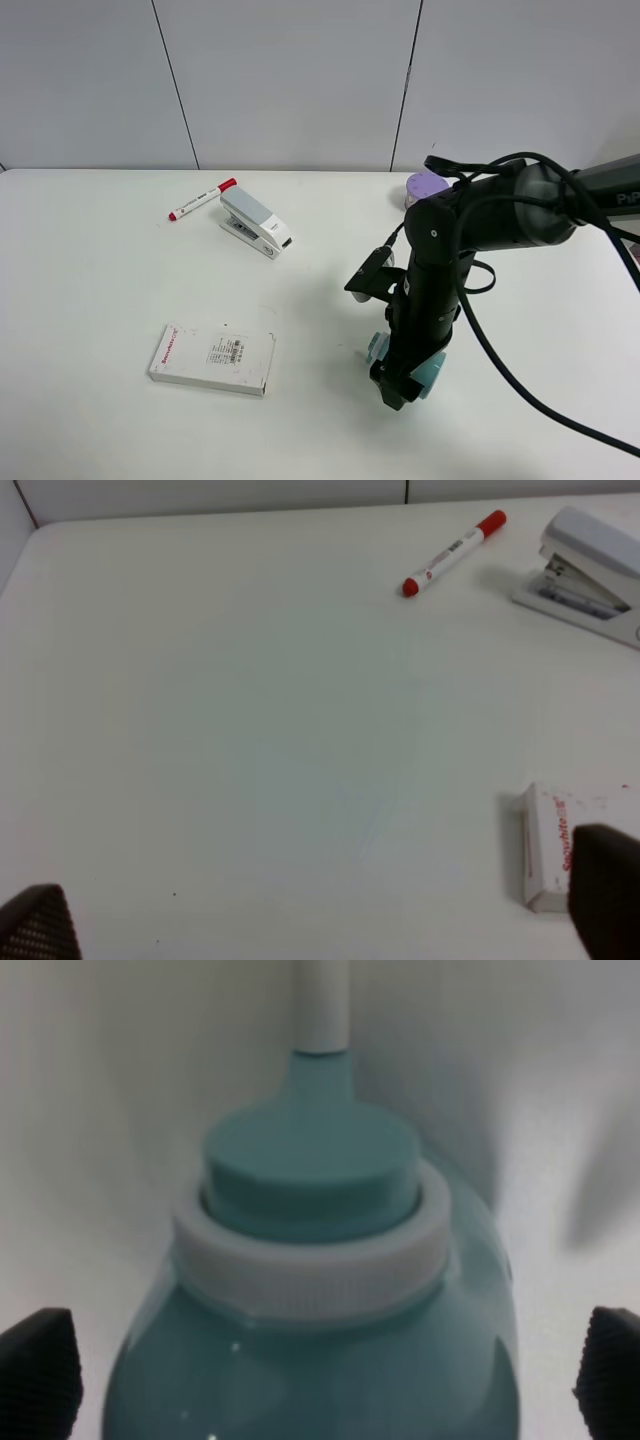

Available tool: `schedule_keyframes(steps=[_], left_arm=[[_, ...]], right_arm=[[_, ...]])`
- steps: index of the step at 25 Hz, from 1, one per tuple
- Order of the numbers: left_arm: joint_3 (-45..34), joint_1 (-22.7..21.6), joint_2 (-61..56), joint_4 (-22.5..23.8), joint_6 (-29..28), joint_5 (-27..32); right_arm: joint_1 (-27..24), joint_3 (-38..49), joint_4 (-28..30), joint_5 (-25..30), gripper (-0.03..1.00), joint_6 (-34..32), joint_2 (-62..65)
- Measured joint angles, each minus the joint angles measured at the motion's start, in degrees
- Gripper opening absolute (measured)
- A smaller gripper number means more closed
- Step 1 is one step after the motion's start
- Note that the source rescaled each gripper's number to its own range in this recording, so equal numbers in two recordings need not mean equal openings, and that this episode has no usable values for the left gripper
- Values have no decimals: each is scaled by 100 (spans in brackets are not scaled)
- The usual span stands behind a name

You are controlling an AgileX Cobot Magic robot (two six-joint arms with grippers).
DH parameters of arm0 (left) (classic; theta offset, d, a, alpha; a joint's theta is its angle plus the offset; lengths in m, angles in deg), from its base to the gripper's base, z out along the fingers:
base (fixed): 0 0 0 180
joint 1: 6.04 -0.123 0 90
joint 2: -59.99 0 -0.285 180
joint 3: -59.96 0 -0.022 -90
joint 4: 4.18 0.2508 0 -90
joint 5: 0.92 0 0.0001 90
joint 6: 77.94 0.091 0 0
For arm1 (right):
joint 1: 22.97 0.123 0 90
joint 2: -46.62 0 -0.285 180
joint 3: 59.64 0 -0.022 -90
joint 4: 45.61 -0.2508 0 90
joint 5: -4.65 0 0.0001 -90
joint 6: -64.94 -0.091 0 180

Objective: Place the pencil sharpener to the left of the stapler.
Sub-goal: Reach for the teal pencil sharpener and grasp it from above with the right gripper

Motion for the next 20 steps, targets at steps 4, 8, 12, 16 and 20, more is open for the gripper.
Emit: schedule_keyframes(steps=[4,8,12,16,20], left_arm=[[0,0,0,0,0,0],[0,0,0,0,0,0],[0,0,0,0,0,0],[0,0,0,0,0,0],[0,0,0,0,0,0]], right_arm=[[0,0,18,-3,100,-21,-116],[0,0,51,-9,100,-26,-193],[0,0,51,-19,100,-26,-193],[0,0,51,-19,100,-45,-193],[0,0,51,-10,81,-134,-193]])
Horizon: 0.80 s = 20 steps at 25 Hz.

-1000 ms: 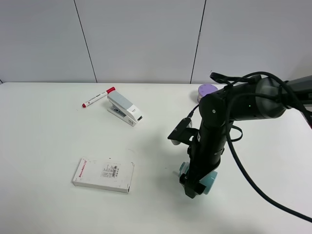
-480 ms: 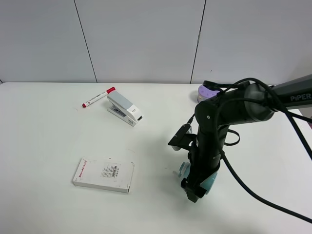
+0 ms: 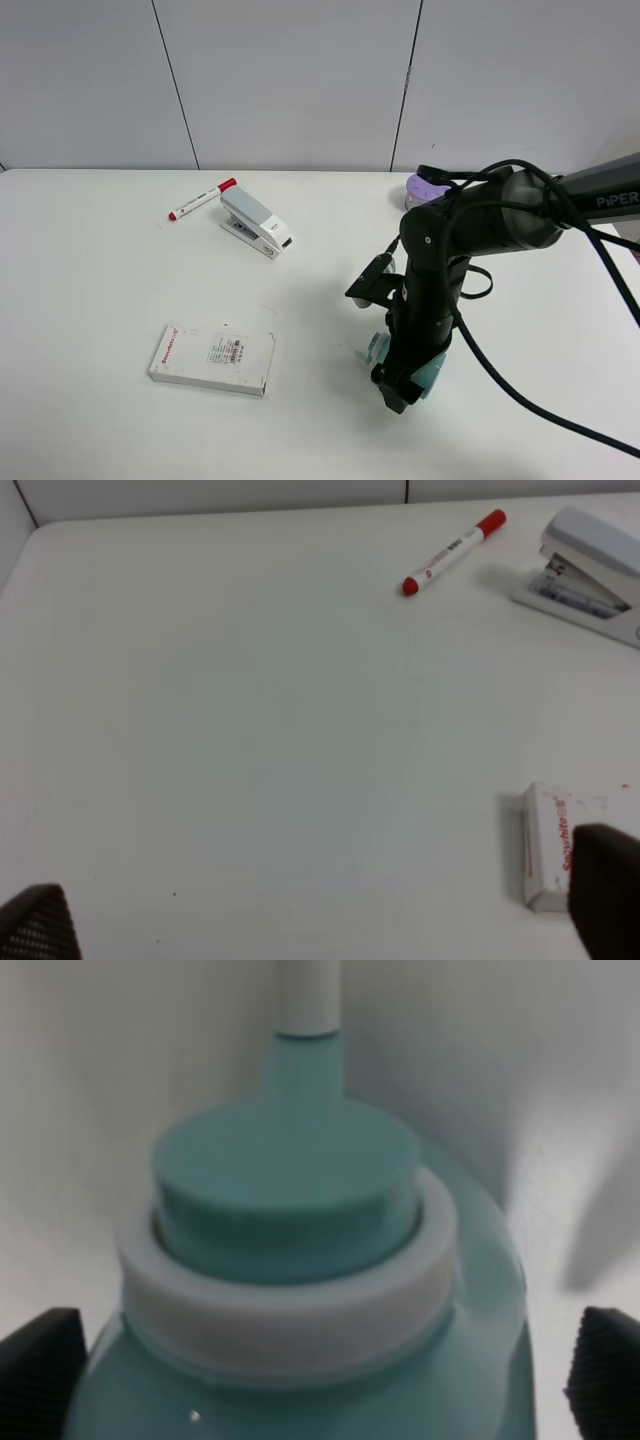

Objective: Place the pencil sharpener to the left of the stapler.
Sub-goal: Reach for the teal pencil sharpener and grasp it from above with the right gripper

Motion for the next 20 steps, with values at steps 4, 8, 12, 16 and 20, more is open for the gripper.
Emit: schedule_keyframes(steps=[4,8,12,16,20], left_arm=[[0,0,0,0,0,0],[0,0,0,0,0,0],[0,0,0,0,0,0],[0,0,0,0,0,0],[0,0,0,0,0,0]], right_arm=[[0,0,0,0,52,-124,0],[0,0,0,0,11,-150,0],[0,-4,-6,11,0,-150,0],[0,-4,-6,11,0,-170,0],[0,-4,-2,11,0,-170,0]])
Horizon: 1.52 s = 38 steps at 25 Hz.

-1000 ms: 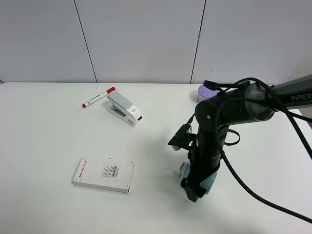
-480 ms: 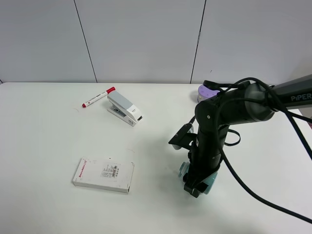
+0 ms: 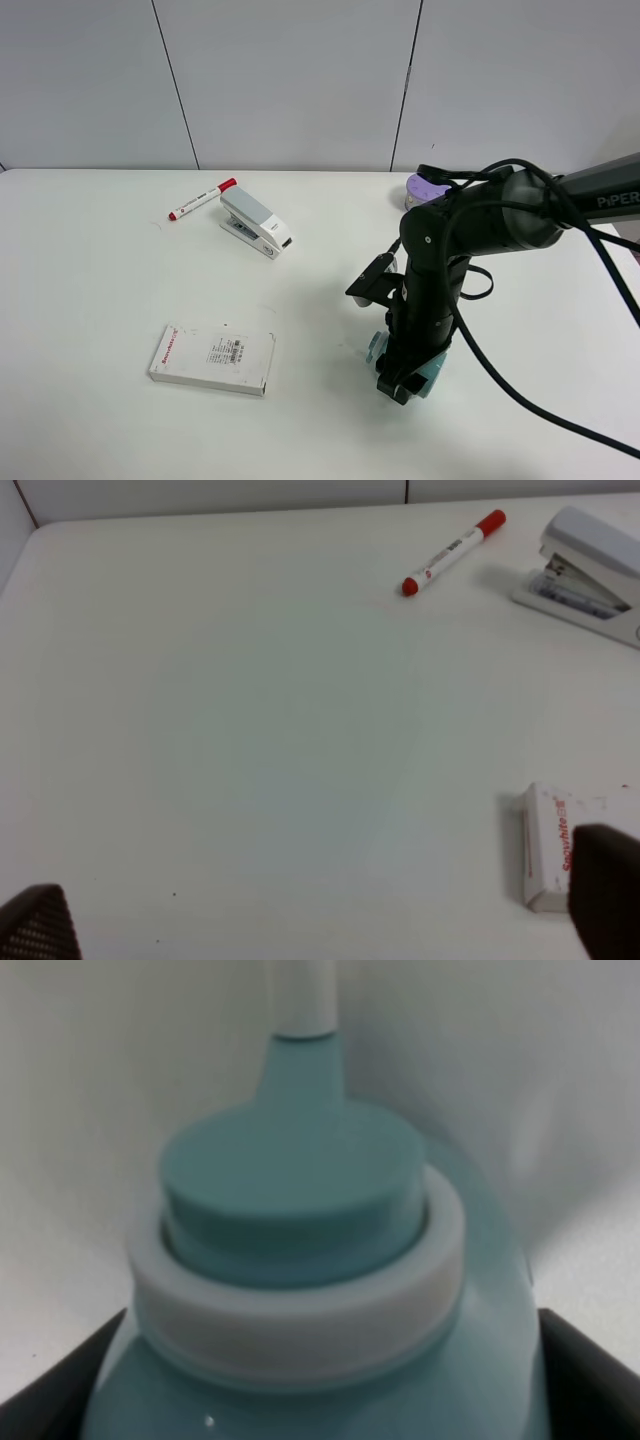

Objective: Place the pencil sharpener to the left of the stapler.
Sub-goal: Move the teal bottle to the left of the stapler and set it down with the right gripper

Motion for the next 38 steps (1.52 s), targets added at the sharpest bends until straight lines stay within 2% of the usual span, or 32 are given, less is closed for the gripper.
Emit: schedule_keyframes(steps=[8,20,28,38], left_arm=[[0,0,0,0,0,0],[0,0,0,0,0,0],[0,0,0,0,0,0],[0,0,0,0,0,0]], right_arm=[[0,-101,173,-5,0,-5,192],[0,-803,253,264,0,31,235],[194,-2294,240,443,0,42,66],[359,-4553,-211,735,0,42,-1520]])
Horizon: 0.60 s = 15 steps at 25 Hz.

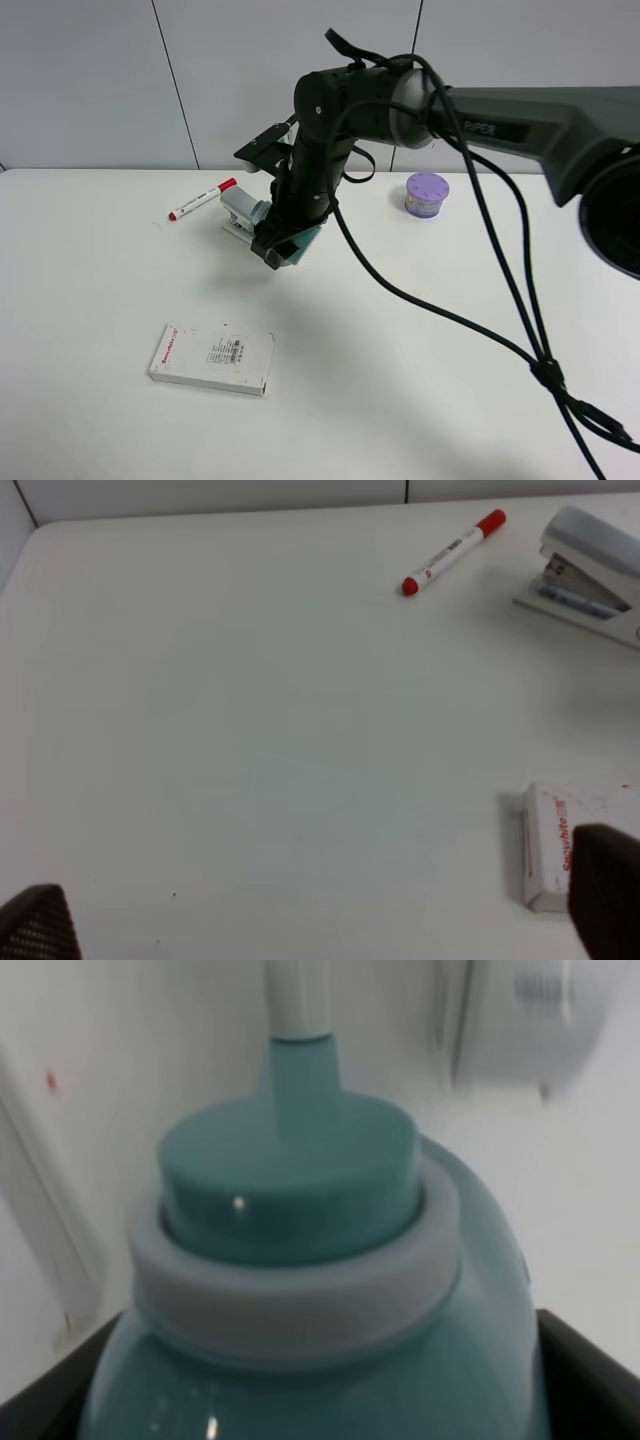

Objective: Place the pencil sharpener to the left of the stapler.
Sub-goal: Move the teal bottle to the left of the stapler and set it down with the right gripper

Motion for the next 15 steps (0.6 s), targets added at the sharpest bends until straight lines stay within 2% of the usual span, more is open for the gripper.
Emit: schedule_keyframes(steps=[7,15], left_arm=[[0,0,0,0,0,0],[0,0,0,0,0,0]], right_arm=[[43,-1321,-301,327,0,0,-852],[112,-1790,-367,592,0,0,-1122]])
